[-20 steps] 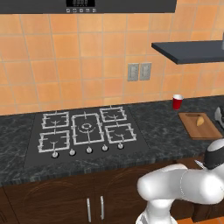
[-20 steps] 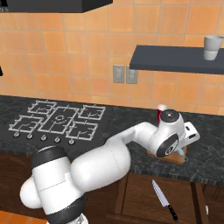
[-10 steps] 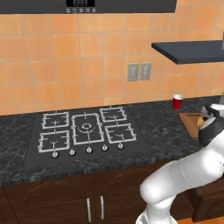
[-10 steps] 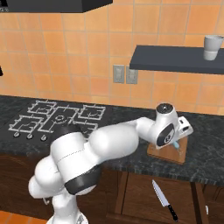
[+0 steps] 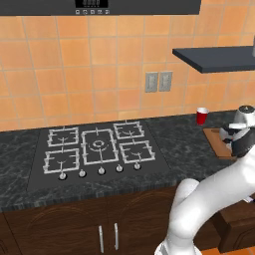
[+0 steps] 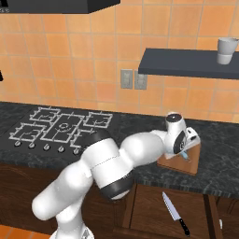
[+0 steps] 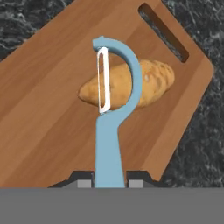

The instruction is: Place the appropriate cutting tool for cutting the potato skin on the cutting board.

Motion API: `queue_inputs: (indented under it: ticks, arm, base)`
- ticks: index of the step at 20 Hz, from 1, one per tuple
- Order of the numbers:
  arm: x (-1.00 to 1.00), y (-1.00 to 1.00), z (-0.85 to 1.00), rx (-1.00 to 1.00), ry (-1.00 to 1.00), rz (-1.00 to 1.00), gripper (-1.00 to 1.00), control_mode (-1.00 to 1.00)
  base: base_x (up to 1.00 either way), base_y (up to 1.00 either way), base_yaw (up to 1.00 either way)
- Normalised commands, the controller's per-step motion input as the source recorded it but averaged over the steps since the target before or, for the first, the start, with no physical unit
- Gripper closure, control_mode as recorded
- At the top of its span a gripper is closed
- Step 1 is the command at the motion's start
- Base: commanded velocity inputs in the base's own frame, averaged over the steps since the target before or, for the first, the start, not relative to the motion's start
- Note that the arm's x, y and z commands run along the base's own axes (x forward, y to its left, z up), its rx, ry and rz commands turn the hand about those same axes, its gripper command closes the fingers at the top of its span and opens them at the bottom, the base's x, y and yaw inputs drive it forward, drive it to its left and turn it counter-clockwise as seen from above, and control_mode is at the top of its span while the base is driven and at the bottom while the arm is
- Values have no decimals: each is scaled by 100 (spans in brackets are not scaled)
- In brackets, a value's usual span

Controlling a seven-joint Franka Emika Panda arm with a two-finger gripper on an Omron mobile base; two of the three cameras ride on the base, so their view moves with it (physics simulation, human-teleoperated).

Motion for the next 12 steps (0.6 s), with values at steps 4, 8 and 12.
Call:
queue_inputs:
  ticks: [4, 8, 12]
  arm:
    - [15, 0, -14, 0, 0, 6, 100, -100]
    - [16, 0, -29, 0, 0, 13, 100, -100]
    - [-1, 0, -37, 1, -2, 4, 100, -100]
  base:
    - [0, 0, 0]
    - [0, 0, 0]
    - [0, 0, 0]
